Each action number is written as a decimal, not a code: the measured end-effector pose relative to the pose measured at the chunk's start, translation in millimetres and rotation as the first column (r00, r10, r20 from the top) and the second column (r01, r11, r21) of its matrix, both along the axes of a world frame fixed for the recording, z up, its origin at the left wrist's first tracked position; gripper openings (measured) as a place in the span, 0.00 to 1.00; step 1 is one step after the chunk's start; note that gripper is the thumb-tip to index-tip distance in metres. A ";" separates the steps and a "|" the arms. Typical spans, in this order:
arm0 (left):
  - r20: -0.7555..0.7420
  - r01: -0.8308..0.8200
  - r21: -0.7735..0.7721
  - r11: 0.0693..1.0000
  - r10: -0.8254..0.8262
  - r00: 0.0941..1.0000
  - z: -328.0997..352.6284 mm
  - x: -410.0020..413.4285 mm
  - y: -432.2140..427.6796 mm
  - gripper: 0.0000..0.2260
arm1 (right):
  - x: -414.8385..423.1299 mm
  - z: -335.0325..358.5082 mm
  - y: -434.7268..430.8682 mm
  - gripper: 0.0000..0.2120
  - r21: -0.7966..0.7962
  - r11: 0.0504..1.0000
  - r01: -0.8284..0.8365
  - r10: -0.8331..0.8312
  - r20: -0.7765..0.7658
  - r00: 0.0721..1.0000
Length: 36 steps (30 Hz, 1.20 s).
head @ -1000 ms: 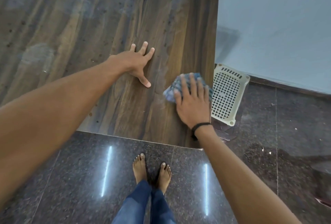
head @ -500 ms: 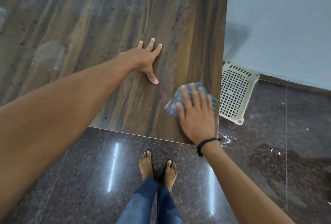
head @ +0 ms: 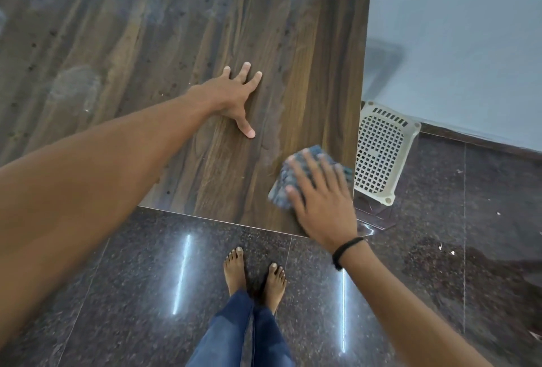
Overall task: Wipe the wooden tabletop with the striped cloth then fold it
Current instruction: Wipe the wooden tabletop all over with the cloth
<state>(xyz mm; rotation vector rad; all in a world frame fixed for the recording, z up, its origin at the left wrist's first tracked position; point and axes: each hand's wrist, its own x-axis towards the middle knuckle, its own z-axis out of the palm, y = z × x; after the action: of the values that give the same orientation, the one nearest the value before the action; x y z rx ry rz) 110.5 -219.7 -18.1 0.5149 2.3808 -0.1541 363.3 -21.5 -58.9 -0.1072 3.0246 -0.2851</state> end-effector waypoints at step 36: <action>0.018 -0.119 -0.038 0.992 0.119 0.993 10.5 -26.8 -45.1 0.72 | -49.9 -5.9 -22.9 0.26 -0.013 0.988 0.153 -0.153 -0.095 0.984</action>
<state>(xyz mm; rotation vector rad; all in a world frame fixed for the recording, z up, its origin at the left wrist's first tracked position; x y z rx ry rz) 83.7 -264.8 -7.6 0.3545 2.3768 -0.1379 313.4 -44.4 -64.8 0.1151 3.1332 -0.3091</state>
